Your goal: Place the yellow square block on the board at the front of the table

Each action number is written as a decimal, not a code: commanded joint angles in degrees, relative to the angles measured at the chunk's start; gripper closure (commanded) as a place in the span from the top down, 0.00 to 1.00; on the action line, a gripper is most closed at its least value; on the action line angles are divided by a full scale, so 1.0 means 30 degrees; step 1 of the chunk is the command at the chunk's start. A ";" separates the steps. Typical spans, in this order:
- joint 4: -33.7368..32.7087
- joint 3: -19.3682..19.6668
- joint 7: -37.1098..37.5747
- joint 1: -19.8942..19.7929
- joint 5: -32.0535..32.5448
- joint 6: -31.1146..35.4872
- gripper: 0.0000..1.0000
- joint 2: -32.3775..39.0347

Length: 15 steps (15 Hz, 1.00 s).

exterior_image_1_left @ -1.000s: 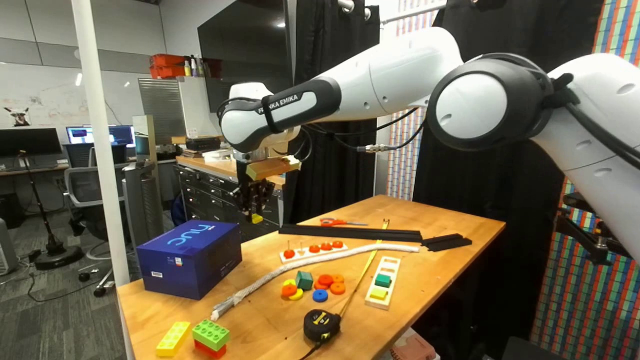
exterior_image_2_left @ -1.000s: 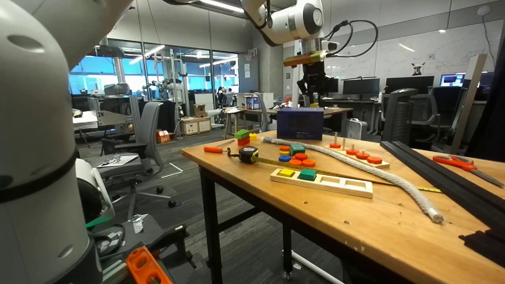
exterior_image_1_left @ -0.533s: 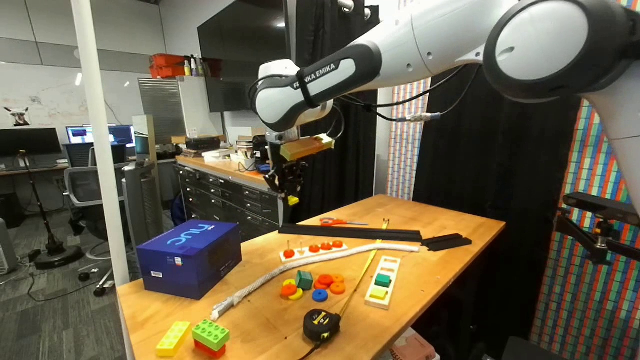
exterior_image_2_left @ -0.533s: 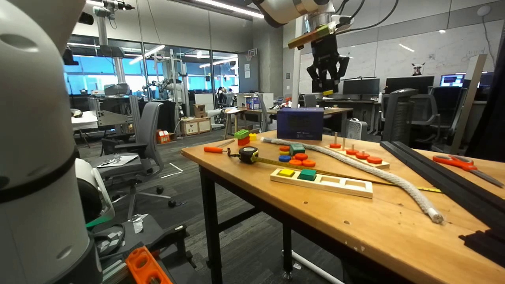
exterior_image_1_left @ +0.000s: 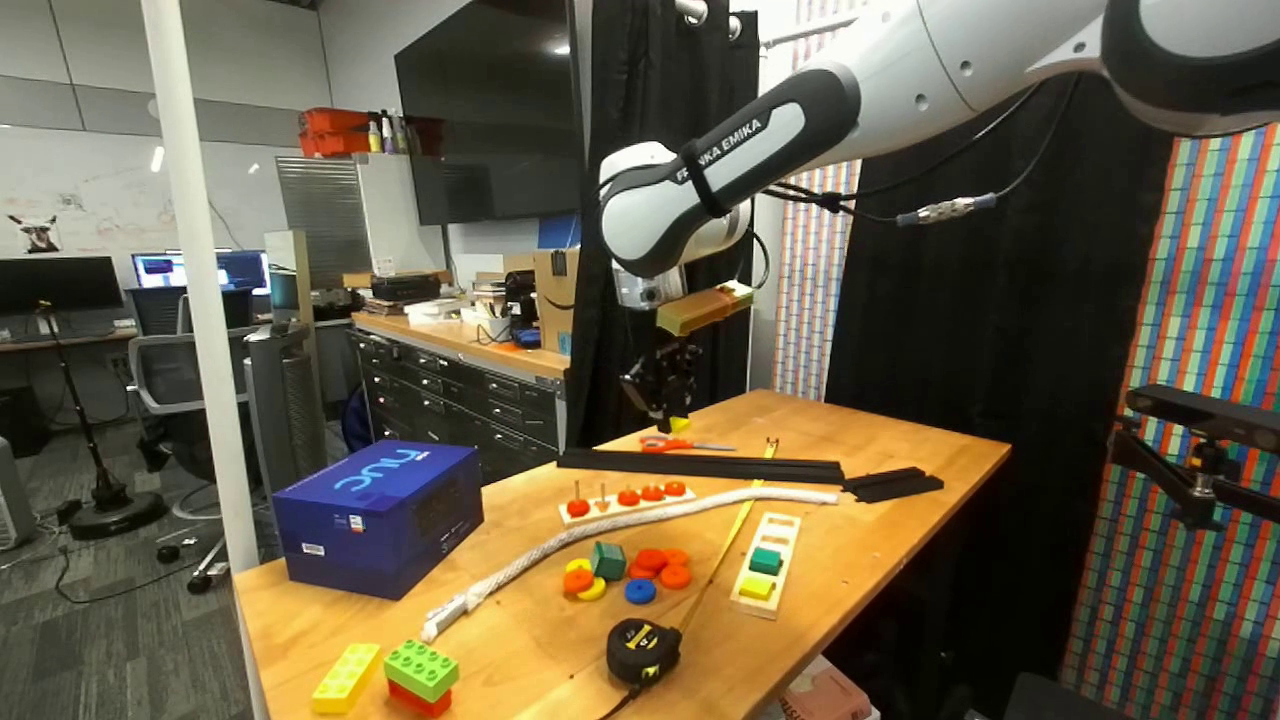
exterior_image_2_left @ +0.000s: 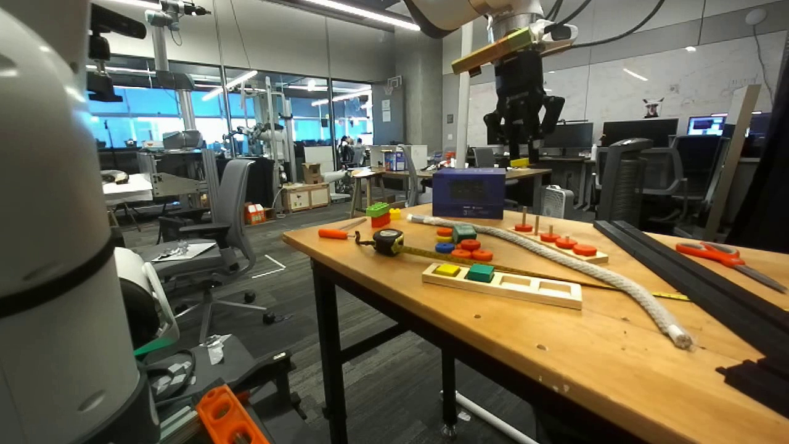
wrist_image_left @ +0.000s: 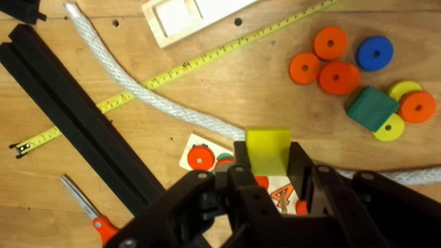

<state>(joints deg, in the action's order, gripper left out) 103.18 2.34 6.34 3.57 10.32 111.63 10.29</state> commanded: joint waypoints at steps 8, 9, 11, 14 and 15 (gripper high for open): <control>0.6004 -0.0093 -0.6596 -0.1520 -0.1824 0.0318 0.19 -0.3322; 0.6318 -0.0058 -0.7200 -0.1612 -0.1846 0.0348 0.19 -0.3422; 0.6761 0.0034 -0.8321 -0.1823 -0.1951 0.0283 0.19 -0.3556; 0.7158 0.0189 -0.9533 -0.2140 -0.2357 0.0482 0.19 -0.3505; 0.7262 0.0233 -0.9883 -0.2234 -0.2515 0.0617 0.19 -0.3498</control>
<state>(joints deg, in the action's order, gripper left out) 122.57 2.64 -19.17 -2.19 5.09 111.81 2.02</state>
